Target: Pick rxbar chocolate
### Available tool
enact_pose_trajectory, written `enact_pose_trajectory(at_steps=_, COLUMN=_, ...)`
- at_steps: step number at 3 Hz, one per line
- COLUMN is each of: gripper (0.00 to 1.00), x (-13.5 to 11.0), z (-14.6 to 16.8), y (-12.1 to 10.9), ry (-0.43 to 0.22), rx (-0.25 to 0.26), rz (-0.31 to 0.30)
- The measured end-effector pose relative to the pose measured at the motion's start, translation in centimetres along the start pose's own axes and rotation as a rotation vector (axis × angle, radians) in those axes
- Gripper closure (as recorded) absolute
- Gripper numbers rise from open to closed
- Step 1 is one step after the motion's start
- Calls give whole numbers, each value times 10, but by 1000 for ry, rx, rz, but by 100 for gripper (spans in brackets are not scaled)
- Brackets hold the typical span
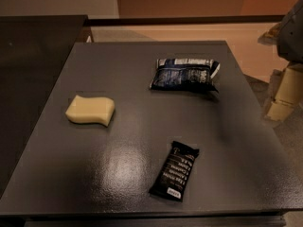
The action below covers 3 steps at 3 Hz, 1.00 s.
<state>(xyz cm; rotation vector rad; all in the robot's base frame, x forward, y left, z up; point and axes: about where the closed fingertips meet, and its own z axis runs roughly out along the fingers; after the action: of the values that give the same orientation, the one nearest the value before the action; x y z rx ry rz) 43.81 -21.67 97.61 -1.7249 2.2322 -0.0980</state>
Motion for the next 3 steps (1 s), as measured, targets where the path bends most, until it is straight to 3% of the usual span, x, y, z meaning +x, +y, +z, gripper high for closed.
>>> enact_pose_trajectory(at_steps=2, gripper=0, x=-2, z=6, y=4, ry=-17, rx=-6, rz=-19)
enact_pose_trajectory(at_steps=3, gripper=0, x=-5, z=27, y=13, ry=-53, rx=-32, rz=-57)
